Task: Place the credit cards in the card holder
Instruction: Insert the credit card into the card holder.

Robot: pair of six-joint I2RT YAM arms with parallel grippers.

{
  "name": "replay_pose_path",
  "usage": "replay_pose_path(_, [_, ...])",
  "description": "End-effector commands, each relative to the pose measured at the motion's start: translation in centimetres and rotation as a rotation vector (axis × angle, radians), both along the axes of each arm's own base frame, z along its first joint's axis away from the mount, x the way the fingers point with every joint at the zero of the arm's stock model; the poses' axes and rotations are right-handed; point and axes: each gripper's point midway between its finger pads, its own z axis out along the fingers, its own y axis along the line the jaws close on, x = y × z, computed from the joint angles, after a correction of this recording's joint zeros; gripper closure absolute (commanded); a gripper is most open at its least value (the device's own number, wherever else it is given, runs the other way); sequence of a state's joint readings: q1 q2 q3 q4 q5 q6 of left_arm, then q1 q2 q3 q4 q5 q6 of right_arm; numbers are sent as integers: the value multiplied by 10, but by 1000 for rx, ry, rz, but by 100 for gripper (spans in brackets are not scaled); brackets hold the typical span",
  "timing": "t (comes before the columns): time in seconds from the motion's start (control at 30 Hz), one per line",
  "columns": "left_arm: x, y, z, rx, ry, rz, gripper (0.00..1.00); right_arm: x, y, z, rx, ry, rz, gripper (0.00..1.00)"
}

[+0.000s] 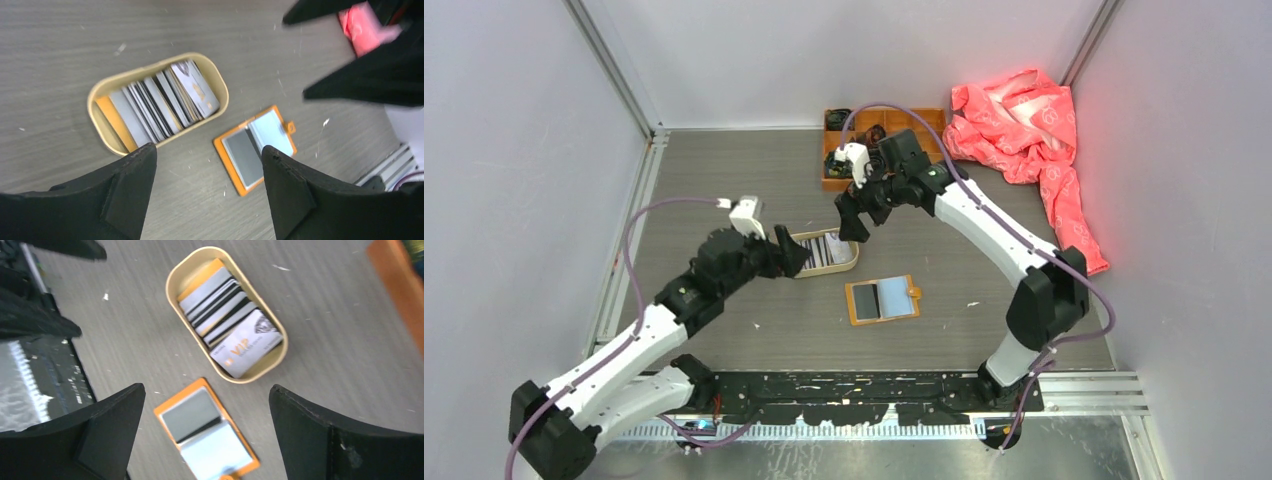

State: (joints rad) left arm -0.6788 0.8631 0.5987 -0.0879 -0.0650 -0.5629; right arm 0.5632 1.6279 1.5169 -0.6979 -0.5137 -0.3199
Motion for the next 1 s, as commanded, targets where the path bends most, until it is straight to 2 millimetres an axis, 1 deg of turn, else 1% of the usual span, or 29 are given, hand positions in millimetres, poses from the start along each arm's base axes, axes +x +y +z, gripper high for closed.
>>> replay_pose_path(0.0, [5, 17, 32, 7, 74, -51, 23, -5, 34, 16, 168, 149, -15, 1])
replay_pose_path(0.03, [7, 17, 39, 1, 86, -70, 23, -4, 37, 15, 175, 176, -19, 0])
replay_pose_path(0.1, [12, 18, 44, 6, 117, -96, 24, -2, 43, 10, 178, 219, -31, 1])
replay_pose_path(0.13, [15, 17, 41, 20, 133, -108, 24, 0, 45, 6, 181, 230, -50, 0])
replay_pose_path(0.23, [22, 16, 27, 44, 160, -116, 25, 7, 47, -18, 130, 220, -112, 2])
replay_pose_path(0.3, [25, 17, 12, 36, 206, -107, 26, 13, 50, -32, 96, 234, -166, 9])
replay_pose_path(0.37, [24, 11, 13, 4, 231, -154, 27, 19, 55, -44, 60, 243, -207, 12])
replay_pose_path(0.4, [25, 12, 13, 17, 232, -167, 27, 22, 56, -54, 30, 240, -230, 13])
replay_pose_path(0.47, [29, 20, 12, 83, 229, -156, 27, 26, 59, -68, -19, 235, -256, 14])
replay_pose_path(0.53, [32, 30, 5, 141, 243, -124, 27, 28, 60, -82, -52, 250, -286, 15])
replay_pose_path(0.57, [32, 32, 2, 142, 257, -113, 27, 29, 60, -85, -59, 257, -291, 16])
replay_pose_path(0.7, [27, 24, -4, 74, 289, -134, 28, 34, 57, -92, -85, 249, -319, 18])
replay_pose_path(0.77, [28, 21, -5, 33, 303, -142, 30, 33, 59, -98, -87, 264, -319, 23])
replay_pose_path(0.87, [34, 21, -4, -40, 338, -132, 36, 34, 59, -110, -103, 284, -326, 32])
replay_pose_path(0.9, [36, 20, -3, -72, 355, -122, 38, 34, 58, -112, -108, 287, -330, 33])
replay_pose_path(0.97, [42, 15, 1, -149, 370, -110, 41, 34, 56, -111, -105, 289, -337, 35])
